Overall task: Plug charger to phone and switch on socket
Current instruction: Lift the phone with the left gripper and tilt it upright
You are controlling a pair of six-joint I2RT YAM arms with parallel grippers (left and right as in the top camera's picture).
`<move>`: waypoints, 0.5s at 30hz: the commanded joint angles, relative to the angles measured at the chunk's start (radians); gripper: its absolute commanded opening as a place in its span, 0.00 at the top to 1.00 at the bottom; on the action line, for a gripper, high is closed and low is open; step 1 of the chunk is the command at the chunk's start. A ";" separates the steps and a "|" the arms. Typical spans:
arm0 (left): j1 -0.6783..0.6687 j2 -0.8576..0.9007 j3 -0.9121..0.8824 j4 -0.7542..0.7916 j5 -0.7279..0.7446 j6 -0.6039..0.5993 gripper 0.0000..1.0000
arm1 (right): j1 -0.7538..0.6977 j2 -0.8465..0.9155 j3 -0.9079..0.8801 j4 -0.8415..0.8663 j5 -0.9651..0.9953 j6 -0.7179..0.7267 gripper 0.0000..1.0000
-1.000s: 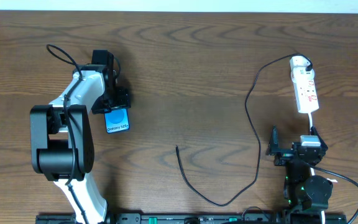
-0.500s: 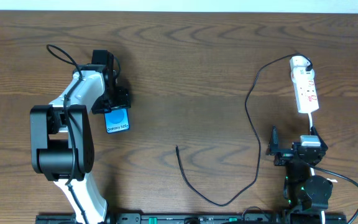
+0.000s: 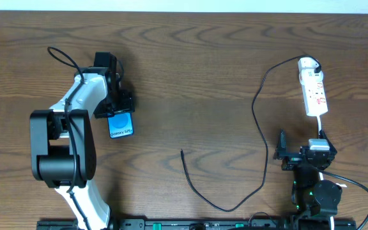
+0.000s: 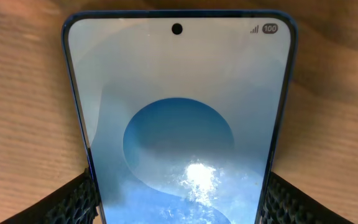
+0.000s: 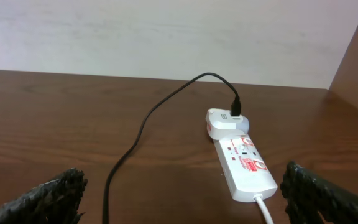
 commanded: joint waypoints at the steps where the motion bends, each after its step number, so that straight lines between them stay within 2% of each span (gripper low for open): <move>1: 0.000 -0.086 -0.002 -0.008 0.002 0.002 0.93 | 0.006 -0.003 -0.002 -0.005 0.004 -0.013 0.01; 11: 0.000 -0.190 -0.002 -0.058 0.015 0.000 0.93 | 0.006 -0.003 -0.002 -0.005 0.004 -0.013 0.01; 14: 0.000 -0.197 -0.002 -0.079 0.177 -0.003 0.93 | 0.006 -0.003 -0.002 -0.005 0.004 -0.013 0.01; 15: 0.000 -0.196 -0.003 -0.076 0.303 -0.003 0.93 | 0.006 -0.003 -0.002 -0.005 0.004 -0.013 0.01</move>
